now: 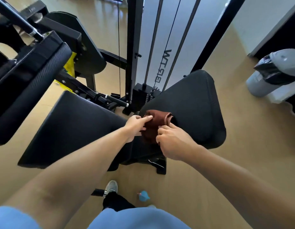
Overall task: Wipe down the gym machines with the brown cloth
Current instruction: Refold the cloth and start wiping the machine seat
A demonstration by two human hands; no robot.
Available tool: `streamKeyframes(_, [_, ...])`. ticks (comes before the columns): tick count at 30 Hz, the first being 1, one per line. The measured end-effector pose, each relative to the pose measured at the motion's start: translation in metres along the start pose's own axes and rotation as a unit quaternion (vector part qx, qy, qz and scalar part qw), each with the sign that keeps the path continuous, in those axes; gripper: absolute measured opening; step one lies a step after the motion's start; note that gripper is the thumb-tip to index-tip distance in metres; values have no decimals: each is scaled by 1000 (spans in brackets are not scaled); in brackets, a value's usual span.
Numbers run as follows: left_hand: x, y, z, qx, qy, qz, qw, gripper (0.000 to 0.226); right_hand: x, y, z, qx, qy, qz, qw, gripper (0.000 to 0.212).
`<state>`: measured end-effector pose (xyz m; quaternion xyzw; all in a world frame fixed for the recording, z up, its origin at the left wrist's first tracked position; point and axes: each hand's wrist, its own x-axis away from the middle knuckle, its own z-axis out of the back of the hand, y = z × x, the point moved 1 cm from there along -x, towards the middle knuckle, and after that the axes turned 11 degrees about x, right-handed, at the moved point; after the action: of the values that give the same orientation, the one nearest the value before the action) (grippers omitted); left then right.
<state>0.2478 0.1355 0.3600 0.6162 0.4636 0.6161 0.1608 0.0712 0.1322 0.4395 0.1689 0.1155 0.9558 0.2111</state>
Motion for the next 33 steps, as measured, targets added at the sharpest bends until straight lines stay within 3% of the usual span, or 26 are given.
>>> streamKeyframes(2, [-5,3,3,11,-55,64,996,50,-2,-2,-1,-19,-17,-27,999,40])
streamKeyframes(5, [-23,14,13,34,-128,129,983,56,-14,-2,3,-65,-40,-83,994,47])
streamKeyframes(9, [-49,34,15,43,-123,68,989,35,-25,-3,14,-221,-90,-161,958,33])
streamKeyframes(11, [-55,47,14,42,-127,27,991,20,-31,-5,21,-229,-71,-198,950,29])
streamKeyframes(13, [-54,60,13,20,-159,-4,987,18,-36,1,27,-193,-28,-286,938,30])
streamKeyframes(15, [-52,72,16,-18,-200,-30,979,25,-44,12,26,-210,-9,-367,906,55])
streamKeyframes(17, [-48,83,20,-51,-235,-38,970,37,-53,22,25,-320,-23,-398,860,82])
streamKeyframes(18, [-46,88,21,-62,-250,-40,965,47,-58,24,25,-382,-38,-392,836,83])
streamKeyframes(21, [-38,104,28,-67,-277,-61,957,41,-72,20,26,-513,-52,-365,776,60])
streamKeyframes(24, [-34,116,31,-104,-228,-117,961,32,-79,17,24,-544,-15,-385,745,42])
streamKeyframes(28, [-32,126,29,-144,-156,-190,958,45,-74,26,41,-533,-46,-383,753,29])
streamKeyframes(33, [-24,137,10,-105,-211,-192,953,49,-48,74,97,-394,-136,-378,827,32])
